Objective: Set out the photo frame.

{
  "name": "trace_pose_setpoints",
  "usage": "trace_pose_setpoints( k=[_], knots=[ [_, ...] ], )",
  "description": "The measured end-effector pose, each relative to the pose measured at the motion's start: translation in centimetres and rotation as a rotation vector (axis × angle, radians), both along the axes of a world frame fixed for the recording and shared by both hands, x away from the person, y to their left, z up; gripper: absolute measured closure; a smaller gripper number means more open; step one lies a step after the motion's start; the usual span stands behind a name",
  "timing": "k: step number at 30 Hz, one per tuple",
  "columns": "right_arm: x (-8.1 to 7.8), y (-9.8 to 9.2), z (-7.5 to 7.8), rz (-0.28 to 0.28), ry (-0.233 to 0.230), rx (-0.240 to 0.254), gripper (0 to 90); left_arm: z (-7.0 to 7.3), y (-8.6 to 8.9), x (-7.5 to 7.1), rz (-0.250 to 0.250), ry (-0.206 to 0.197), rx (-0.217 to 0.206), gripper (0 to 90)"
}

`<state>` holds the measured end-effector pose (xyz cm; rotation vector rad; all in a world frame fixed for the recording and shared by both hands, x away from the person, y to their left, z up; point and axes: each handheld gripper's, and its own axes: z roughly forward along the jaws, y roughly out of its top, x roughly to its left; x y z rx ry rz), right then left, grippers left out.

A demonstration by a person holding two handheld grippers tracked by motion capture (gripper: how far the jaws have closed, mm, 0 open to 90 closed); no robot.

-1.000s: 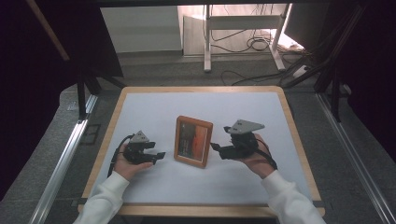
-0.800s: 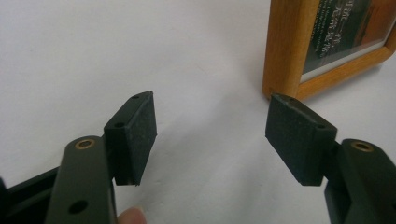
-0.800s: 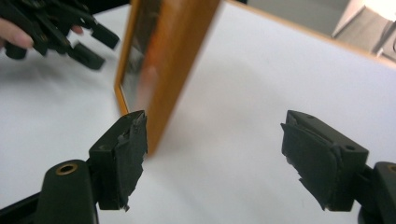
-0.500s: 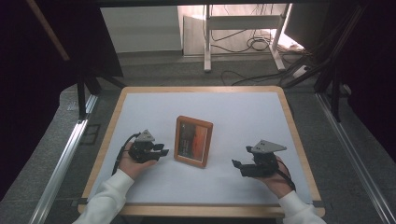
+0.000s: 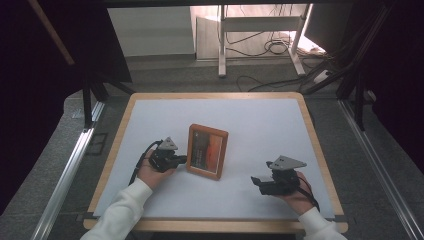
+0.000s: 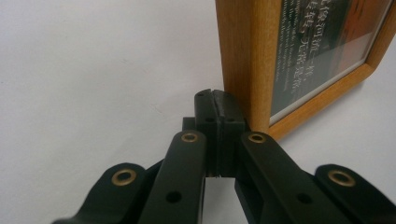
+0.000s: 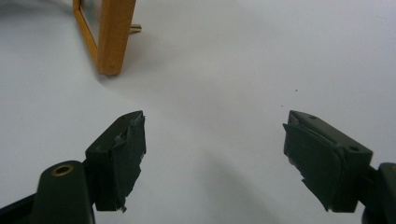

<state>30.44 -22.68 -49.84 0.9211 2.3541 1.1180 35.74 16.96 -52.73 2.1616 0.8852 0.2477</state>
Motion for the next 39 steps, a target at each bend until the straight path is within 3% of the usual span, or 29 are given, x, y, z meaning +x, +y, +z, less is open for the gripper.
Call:
trace_pose_setpoints(
  k=[6,27,34,39],
  knots=[
    [-0.1,0.1,0.0,0.004,-0.003,-0.011,20.9,0.0,-0.2,-0.3,-0.018,-0.015,0.036,90.0],
    [0.1,0.0,-0.1,-0.001,-0.009,-0.021,20.9,-0.2,-0.7,-1.7,-0.063,-0.005,0.055,90.0],
    [0.1,-0.2,-0.1,-0.005,-0.009,-0.021,20.9,-0.3,-0.7,-1.8,-0.048,0.0,0.041,90.0],
    [0.1,-0.2,0.0,-0.008,-0.009,-0.016,20.9,0.2,0.4,-2.1,-0.018,-0.009,0.032,90.0]
  ],
)
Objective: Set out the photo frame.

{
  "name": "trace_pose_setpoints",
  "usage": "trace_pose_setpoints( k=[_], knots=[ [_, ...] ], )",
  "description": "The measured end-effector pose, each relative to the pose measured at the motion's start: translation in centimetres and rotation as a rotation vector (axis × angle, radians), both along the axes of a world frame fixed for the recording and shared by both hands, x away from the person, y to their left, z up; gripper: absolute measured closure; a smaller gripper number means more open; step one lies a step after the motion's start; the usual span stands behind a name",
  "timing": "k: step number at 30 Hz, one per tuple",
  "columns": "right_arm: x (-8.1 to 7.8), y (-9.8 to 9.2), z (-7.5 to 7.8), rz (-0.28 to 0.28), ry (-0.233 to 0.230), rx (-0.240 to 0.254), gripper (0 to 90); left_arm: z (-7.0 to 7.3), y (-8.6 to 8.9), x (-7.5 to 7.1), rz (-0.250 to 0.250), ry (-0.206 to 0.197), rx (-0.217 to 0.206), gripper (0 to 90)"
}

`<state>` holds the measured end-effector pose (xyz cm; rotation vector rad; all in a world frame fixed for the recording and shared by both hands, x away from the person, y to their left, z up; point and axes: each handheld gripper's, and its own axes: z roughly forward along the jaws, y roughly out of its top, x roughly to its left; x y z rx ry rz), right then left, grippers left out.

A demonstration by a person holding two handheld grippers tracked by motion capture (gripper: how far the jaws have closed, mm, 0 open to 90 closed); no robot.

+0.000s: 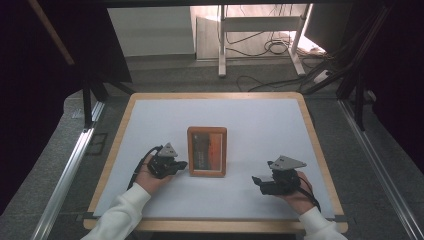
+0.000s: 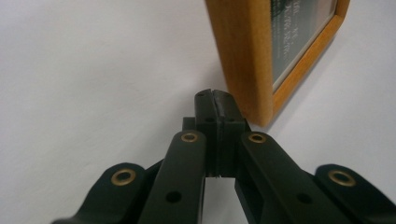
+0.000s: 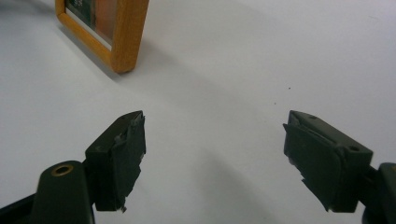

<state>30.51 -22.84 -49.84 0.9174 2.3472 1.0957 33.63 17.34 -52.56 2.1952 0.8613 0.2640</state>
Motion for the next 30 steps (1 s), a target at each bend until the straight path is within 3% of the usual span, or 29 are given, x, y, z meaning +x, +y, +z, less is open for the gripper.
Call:
trace_pose_setpoints(
  k=[6,11,15,19,30],
  knots=[
    [0.1,-0.6,-0.3,-0.01,0.009,0.003,20.9,0.6,1.7,-1.1,0.04,-0.023,-0.021,89.5],
    [0.1,-1.8,-0.6,-0.038,0.02,0.014,20.8,0.8,3.4,-2.3,0.097,-0.031,-0.051,79.9],
    [0.1,-2.7,-0.7,-0.062,0.024,0.032,20.7,0.4,4.3,-3.3,0.142,-0.016,-0.062,66.0],
    [0.3,-3.3,-0.7,-0.084,0.028,0.058,20.2,0.4,4.4,-3.7,0.163,-0.007,-0.082,51.2],
    [0.7,-3.4,-0.7,-0.112,0.016,0.089,16.8,0.5,4.1,-3.4,0.171,-0.005,-0.106,35.7]
  ],
)
